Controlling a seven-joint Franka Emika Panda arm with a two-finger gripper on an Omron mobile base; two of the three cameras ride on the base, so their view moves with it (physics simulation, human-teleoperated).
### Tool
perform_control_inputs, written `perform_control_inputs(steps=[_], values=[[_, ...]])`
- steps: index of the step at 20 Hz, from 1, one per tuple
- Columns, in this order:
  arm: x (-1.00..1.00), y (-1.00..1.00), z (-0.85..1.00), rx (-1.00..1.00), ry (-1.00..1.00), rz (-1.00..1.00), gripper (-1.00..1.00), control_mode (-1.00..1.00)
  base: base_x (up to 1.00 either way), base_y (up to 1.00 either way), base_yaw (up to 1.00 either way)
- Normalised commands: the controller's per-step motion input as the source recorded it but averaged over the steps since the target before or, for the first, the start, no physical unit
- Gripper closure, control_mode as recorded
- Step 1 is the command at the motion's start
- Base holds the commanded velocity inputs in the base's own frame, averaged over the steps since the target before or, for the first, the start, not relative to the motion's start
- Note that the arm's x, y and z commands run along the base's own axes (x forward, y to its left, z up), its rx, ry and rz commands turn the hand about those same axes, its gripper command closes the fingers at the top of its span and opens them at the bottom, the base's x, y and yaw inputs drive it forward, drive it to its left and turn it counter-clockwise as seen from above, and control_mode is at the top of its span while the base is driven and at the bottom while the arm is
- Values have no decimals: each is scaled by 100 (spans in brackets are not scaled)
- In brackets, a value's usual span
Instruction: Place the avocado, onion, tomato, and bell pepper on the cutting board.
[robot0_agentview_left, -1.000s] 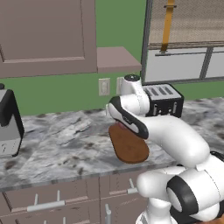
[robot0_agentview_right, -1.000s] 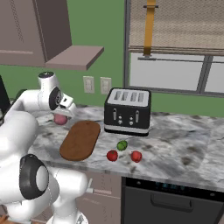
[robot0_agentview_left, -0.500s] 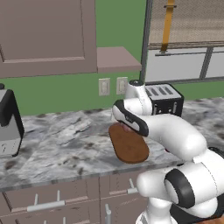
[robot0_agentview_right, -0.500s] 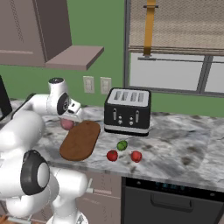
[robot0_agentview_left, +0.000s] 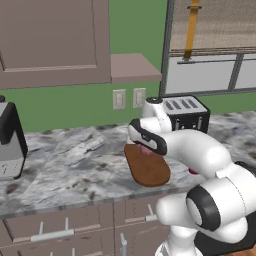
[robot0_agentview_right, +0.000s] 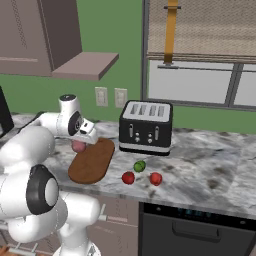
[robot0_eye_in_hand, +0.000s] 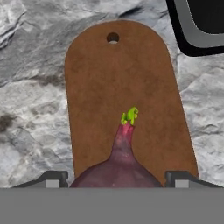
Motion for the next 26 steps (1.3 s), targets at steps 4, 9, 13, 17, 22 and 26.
perform_control_inputs(steps=[4, 9, 13, 17, 22, 26], values=[[10, 0, -33, 0, 6, 0, 100, -100, 0, 0, 0], [14, 0, -30, 0, 4, 0, 100, -100, 0, 0, 0], [16, 0, -34, 0, 6, 0, 100, -100, 0, 0, 0], [14, 0, -36, 0, 7, 0, 100, -100, 0, 0, 0], [10, 0, -38, 0, 8, 0, 100, -100, 0, 0, 0], [4, 0, -38, 0, 9, 0, -100, -100, 0, 0, 0]])
